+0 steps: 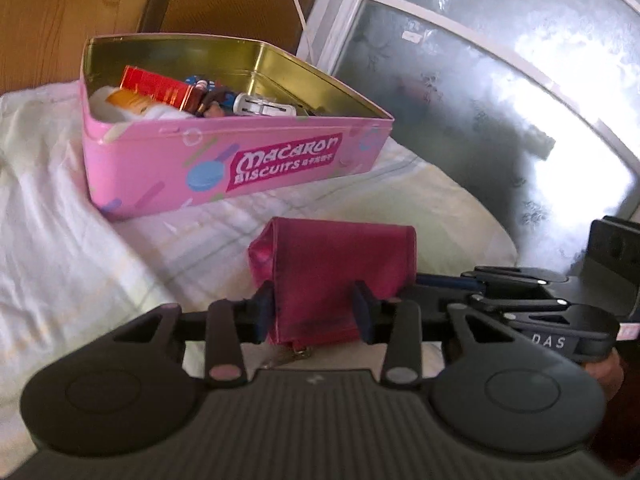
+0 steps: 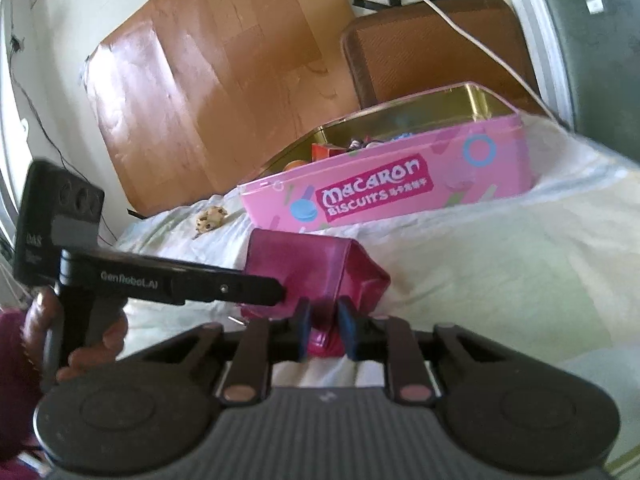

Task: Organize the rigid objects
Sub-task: 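Carry the purse into the tin and open the right gripper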

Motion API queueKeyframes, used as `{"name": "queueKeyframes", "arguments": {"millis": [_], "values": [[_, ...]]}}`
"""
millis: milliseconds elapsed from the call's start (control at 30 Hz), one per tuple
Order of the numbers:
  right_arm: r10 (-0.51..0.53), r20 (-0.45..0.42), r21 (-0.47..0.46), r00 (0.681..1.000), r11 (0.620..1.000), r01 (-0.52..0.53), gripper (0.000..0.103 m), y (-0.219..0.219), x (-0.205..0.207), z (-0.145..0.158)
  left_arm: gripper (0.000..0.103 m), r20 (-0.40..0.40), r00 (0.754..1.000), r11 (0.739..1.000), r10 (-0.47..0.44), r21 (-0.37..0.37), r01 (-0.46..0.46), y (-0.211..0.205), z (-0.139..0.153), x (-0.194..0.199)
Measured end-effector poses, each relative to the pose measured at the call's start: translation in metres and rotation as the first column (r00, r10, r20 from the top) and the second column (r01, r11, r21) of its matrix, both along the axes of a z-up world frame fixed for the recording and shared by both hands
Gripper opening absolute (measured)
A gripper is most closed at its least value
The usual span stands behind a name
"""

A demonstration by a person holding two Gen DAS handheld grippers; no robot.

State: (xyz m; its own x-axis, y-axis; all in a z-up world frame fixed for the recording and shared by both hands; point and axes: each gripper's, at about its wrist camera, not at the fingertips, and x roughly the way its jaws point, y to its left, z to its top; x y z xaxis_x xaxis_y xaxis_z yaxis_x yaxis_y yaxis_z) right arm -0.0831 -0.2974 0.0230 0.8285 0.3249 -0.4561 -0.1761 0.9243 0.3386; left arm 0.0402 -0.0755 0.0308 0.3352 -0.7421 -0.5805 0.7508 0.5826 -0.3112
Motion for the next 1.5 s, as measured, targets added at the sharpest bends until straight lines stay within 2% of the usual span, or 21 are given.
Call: {"name": "queueKeyframes", "arguments": {"millis": [333, 600, 833, 1033, 1167, 1333, 1433, 1500], "values": [[-0.055, 0.027, 0.014, 0.998, 0.998, 0.055, 0.016, -0.003, -0.007, 0.006, 0.037, 0.068, 0.997, 0.998, 0.034, 0.043, -0.037, -0.011, 0.023, -0.012], [-0.084, 0.101, 0.004, 0.991, 0.996, 0.084, 0.016, 0.002, -0.01, 0.031, 0.036, 0.153, 0.987, 0.998, 0.052, 0.023, -0.056, -0.01, 0.052, -0.018], [-0.099, 0.16, -0.018, 0.982, 0.995, 0.103, 0.016, 0.006, 0.009, 0.051, 0.036, 0.211, 0.974, 0.996, 0.087, 0.002, -0.089, -0.013, 0.075, -0.005], [-0.095, 0.207, -0.023, 0.974, 0.994, 0.102, 0.016, 0.0, 0.04, 0.066, 0.036, 0.261, 0.958, 0.993, 0.116, -0.024, -0.114, -0.019, 0.092, 0.017], [-0.102, 0.235, -0.032, 0.967, 0.993, 0.113, 0.016, -0.007, 0.069, 0.077, 0.036, 0.273, 0.952, 0.991, 0.136, -0.05, -0.127, -0.026, 0.102, 0.045], [-0.122, 0.213, -0.007, 0.97, 0.992, 0.126, 0.016, -0.023, 0.113, 0.076, 0.036, 0.277, 0.948, 0.988, 0.157, -0.039, -0.152, -0.043, 0.1, 0.081], [-0.165, 0.181, -0.021, 0.97, 0.985, 0.172, 0.016, -0.031, 0.146, 0.066, 0.036, 0.267, 0.947, 0.984, 0.178, -0.02, -0.179, -0.058, 0.092, 0.108], [-0.251, 0.158, -0.075, 0.955, 0.961, 0.265, 0.02, -0.033, 0.17, 0.061, 0.04, 0.287, 0.931, 0.971, 0.225, 0.015, -0.239, -0.071, 0.087, 0.124]]}}
